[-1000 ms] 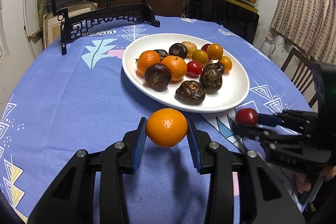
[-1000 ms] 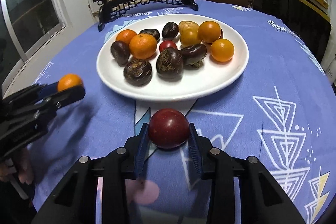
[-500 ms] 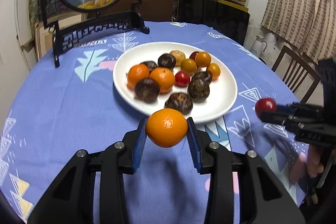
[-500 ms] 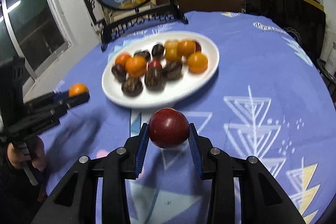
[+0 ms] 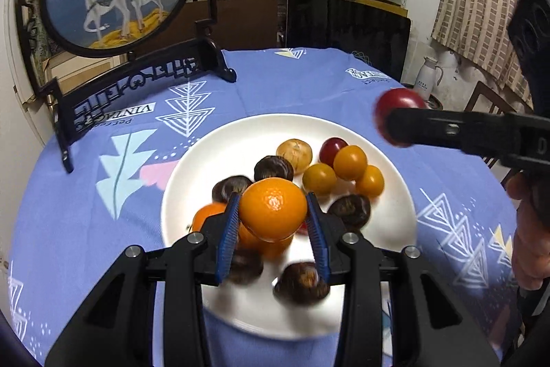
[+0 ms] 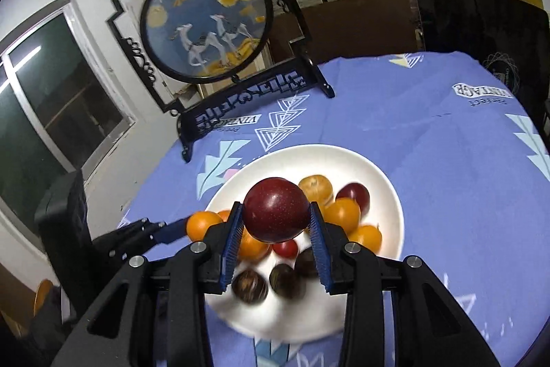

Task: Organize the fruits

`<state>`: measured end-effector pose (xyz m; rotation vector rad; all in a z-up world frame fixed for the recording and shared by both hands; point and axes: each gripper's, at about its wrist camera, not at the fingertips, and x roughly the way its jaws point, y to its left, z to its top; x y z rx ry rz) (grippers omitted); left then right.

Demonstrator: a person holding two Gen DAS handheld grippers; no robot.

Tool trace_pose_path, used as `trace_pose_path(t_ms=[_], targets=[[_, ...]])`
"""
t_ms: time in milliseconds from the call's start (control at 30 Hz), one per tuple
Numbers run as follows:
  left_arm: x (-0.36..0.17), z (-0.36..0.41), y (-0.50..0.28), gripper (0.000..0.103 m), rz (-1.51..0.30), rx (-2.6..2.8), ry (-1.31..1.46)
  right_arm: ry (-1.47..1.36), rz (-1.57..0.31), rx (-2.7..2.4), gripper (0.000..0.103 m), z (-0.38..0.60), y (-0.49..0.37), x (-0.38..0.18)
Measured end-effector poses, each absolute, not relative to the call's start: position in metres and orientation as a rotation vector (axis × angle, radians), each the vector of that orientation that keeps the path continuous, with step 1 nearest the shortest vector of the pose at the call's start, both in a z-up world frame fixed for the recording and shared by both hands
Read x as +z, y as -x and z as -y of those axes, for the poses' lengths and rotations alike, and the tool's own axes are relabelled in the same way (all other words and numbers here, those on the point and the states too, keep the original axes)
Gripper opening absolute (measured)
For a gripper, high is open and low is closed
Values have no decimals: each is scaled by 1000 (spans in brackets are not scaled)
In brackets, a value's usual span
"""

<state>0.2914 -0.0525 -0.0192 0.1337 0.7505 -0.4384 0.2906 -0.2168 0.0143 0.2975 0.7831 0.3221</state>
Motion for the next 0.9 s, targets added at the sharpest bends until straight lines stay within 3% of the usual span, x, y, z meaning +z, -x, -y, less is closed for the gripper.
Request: trace_pose_path(t_ms=[167, 200, 233, 300, 467, 533, 667, 733, 900], targets=[[-36, 58, -319, 42, -777, -420, -144, -331, -820, 324, 45, 214, -323, -5], [-38, 58, -320, 57, -779, -416, -145, -350, -824, 318, 56, 216, -327, -9], [-40, 56, -321, 70, -774, -401, -142, -366, -821, 314, 60, 218, -328, -11], [-39, 54, -315, 75, -746, -400, -141, -375, -830, 322, 60, 220, -326, -17], [-38, 54, -292, 83, -733, -411, -180, -395, -852, 325, 63, 227, -299, -32], [-40, 53, -278, 91, -743, -416, -201, -387, -860, 309, 76, 227, -284, -38], [-48, 50, -251, 92, -783, -436, -233, -352, -866, 280, 87, 228, -253, -44], [-51, 45, -237, 95, -803, -434, -235, -338, -863, 270, 97, 229, -238, -45], [-50, 28, -202, 98, -837, -373, -186, -320, -844, 221, 99, 233, -199, -44]])
